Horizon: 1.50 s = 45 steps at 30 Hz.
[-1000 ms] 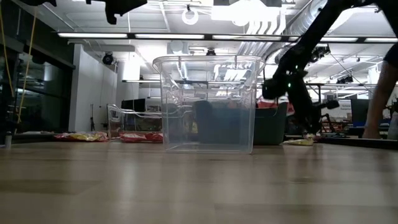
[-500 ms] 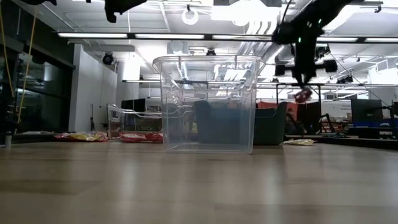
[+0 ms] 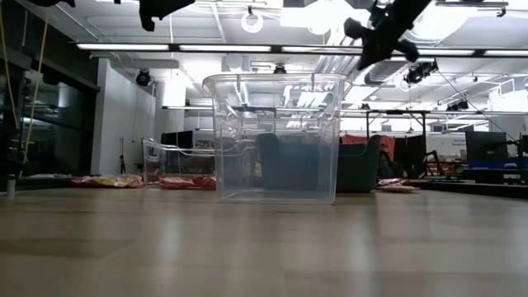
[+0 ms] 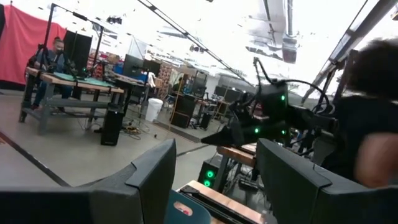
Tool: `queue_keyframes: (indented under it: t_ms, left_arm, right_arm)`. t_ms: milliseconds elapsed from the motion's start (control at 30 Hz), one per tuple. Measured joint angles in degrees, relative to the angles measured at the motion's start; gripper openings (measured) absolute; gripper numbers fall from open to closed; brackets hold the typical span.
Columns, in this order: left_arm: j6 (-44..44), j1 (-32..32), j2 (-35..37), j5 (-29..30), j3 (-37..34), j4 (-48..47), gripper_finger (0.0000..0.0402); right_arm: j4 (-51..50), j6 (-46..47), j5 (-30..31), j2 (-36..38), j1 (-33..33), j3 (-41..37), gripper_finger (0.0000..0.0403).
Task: Sort candy
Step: Put the red candy into the transparent bin
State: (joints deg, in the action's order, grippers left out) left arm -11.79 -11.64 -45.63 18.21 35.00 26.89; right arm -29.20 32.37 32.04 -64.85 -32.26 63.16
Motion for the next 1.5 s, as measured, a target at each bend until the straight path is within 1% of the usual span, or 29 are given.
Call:
queue_keyframes:
  t_ms: [67,100,167,200,267,367,433,533,600,667,800,867,933,1067,1200,1400,1500]
  left_arm:
    - [-0.1,0.0,0.0,0.0,0.0,0.0,0.0211]
    - [-0.1,0.0,0.0,0.0,0.0,0.0,0.0211]
    - [-0.1,0.0,0.0,0.0,0.0,0.0,0.0211]
    - [-0.2,0.0,0.0,0.0,0.0,0.0,0.0211]
    - [-0.1,0.0,0.0,0.0,0.0,0.0,0.0211]
    - [-0.7,0.0,0.0,0.0,0.0,0.0,0.0211]
    - [-1.2,0.0,0.0,0.0,0.0,0.0,0.0211]
    - [-1.5,0.0,0.0,0.0,0.0,0.0,0.0211]
    - [-1.5,0.0,0.0,0.0,0.0,0.0,0.0211]
    - [-1.5,0.0,0.0,0.0,0.0,0.0,0.0211]
    - [-1.2,0.0,0.0,0.2,0.0,0.0,0.0211]
    - [-1.2,0.0,0.0,0.4,0.0,0.0,0.0211]
    - [-1.2,0.0,0.0,0.4,0.0,0.0,0.0211]
    - [-1.1,0.0,0.0,0.4,0.0,0.0,0.0211]
    - [-1.1,0.0,0.0,0.5,0.0,0.0,0.0211]
    - [-1.5,0.0,0.0,0.5,0.0,0.0,0.0211]
    - [-1.5,0.0,0.0,0.5,0.0,0.0,0.0211]
  right_arm:
    - [-5.3,3.6,2.0,0.0,-0.6,0.0,0.0000]
    - [-8.2,5.9,2.0,0.0,-1.6,-0.1,0.0000]
    - [-11.0,10.5,1.3,-0.1,-4.5,-2.1,0.0000]
    - [-11.0,13.1,-0.4,-0.2,-6.4,-4.3,0.0000]
    - [-7.6,17.1,-5.4,-0.4,-10.7,-10.0,0.0000]
    - [3.0,22.2,-12.7,-0.4,-16.4,-18.1,0.0004]
    - [8.4,26.1,-16.1,-0.4,-18.9,-23.0,0.0016]
    - [14.7,34.3,-18.9,-0.4,-21.2,-29.4,0.0051]
    - [16.4,40.7,-19.2,-0.4,-21.5,-32.9,0.0083]
    - [17.7,44.0,-18.8,-0.4,-21.5,-35.2,0.0118]
    - [21.3,46.2,-17.5,-0.5,-21.5,-37.9,0.0182]
    - [23.9,46.0,-17.7,-1.3,-21.5,-38.3,0.0205]
    - [25.5,45.8,-18.0,-3.2,-21.9,-38.5,0.0218]
    - [28.5,47.3,-20.7,-8.4,-23.3,-38.6,0.0224]
    - [31.9,51.0,-21.3,-12.6,-23.6,-38.5,0.0224]
    - [35.3,54.9,-20.6,-16.5,-21.9,-38.3,0.0224]
    - [36.6,58.3,-18.2,-17.7,-20.8,-38.3,0.0223]
